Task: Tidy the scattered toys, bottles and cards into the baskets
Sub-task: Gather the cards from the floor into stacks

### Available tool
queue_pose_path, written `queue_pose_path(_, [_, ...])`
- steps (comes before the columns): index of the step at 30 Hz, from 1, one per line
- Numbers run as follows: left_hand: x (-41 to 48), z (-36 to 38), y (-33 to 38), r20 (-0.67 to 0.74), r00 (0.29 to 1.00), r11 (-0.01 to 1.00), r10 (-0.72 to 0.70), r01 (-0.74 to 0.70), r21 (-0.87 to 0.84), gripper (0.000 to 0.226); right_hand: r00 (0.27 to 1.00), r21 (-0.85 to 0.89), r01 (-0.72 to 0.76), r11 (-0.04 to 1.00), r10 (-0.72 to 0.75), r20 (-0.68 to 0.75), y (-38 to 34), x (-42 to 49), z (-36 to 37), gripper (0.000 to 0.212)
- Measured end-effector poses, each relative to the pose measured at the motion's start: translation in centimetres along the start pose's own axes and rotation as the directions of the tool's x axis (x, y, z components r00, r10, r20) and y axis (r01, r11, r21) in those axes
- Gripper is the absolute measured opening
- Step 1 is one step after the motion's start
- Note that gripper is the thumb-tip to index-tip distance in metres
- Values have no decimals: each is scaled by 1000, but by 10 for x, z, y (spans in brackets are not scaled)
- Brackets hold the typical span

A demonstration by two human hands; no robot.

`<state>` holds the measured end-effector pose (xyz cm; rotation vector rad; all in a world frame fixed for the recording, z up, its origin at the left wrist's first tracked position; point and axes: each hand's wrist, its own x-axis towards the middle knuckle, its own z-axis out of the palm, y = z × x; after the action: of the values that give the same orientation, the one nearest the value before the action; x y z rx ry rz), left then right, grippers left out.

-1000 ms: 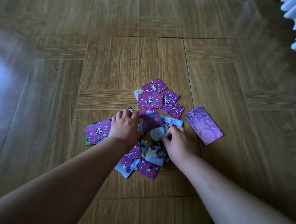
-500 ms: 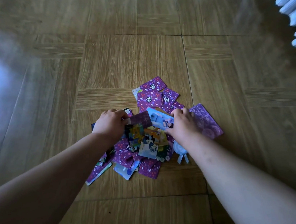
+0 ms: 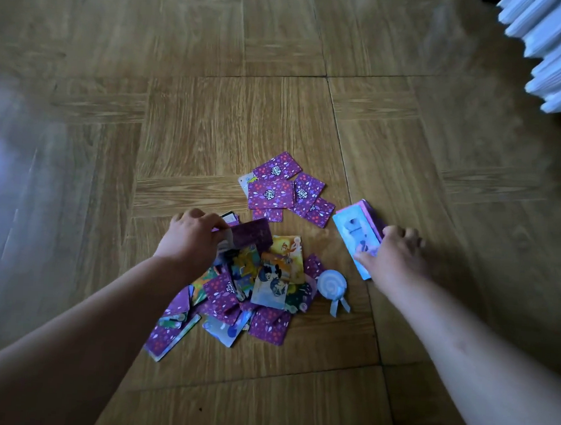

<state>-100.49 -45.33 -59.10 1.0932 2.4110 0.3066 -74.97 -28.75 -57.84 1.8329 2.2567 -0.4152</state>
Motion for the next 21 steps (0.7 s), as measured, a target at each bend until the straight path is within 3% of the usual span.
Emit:
queue_pose_path(2, [-4, -1, 0, 47, 991, 987, -127, 122, 105, 58, 975, -26, 206, 978, -208, -81, -4, -16, -1, 78])
queue_pose_path(4, [-8, -2, 1, 107, 962, 965, -250, 238, 109, 87, 866, -22, 497, 868, -494, 70, -19, -40, 6, 95])
queue_pose_path(6, [-14, 3, 5, 145, 948, 959, -283, 276, 65, 94, 739, -42, 646, 762, -610, 285, -35, -60, 21, 107])
queue_pose_path(9, [-24, 13, 15, 125, 952, 960, -281, 279, 35, 92, 677, -59, 712, 699, -662, 322, -53, -69, 45, 110])
queue_pose_path(13, [-27, 18, 20, 172, 952, 963, -254, 266, -50, 94, 680, 13, 710, 704, -690, 246, -71, -69, 56, 97])
queue_pose_path(16, [-26, 20, 19, 232, 938, 941, -258, 299, -159, 88, 687, 12, 699, 715, -676, 268, -77, -68, 55, 91])
queue_pose_path(21, [-23, 18, 20, 360, 892, 868, -272, 390, -309, 36, 686, 46, 676, 735, -651, 325, -76, -65, 50, 95])
